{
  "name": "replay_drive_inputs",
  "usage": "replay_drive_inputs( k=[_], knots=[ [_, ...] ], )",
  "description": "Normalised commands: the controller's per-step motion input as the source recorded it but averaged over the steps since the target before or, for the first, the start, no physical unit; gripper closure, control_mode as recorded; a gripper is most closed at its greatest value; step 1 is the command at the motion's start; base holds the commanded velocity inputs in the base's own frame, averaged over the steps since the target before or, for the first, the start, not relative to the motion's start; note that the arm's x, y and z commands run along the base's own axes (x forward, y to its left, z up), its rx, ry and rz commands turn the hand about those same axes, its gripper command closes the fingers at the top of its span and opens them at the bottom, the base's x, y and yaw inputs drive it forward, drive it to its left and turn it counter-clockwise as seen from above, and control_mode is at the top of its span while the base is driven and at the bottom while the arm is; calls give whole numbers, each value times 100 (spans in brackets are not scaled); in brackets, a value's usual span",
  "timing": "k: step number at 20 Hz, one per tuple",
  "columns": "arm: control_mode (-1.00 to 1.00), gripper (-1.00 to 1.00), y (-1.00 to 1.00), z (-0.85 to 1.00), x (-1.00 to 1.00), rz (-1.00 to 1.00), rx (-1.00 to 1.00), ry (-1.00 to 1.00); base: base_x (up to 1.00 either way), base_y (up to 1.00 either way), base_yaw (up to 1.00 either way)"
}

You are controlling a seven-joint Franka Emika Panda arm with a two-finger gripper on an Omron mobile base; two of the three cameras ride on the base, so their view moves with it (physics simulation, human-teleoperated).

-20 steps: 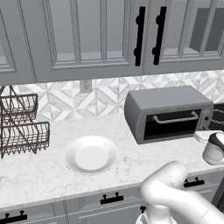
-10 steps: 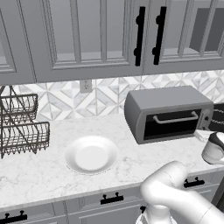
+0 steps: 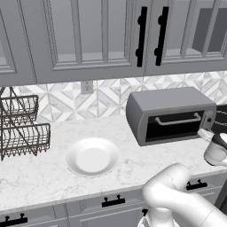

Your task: Pick up the kebab skewer and baguette bread, and place them inside the toaster oven. Close the toaster oven door and start by setting the timer.

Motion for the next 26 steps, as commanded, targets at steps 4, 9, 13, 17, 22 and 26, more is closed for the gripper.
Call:
replay_drive_inputs(
  k=[4, 9, 13, 17, 22, 26],
  knots=[
    [-100, 100, 0, 0, -6, 0, 29, 0, 0, 0, 0],
    [-100, 100, 0, 0, -2, 0, 30, 0, 0, 0, 0],
    [-100, 100, -4, 0, -2, 0, 33, 0, 0, 0, 0],
    [-100, 100, -2, 0, -2, 0, 32, 0, 0, 0, 0],
    [-100, 100, 0, 0, 0, 0, 31, 0, 0, 0, 0],
    [-100, 100, -1, 0, 0, 0, 33, 0, 0, 0, 0]
  ],
)
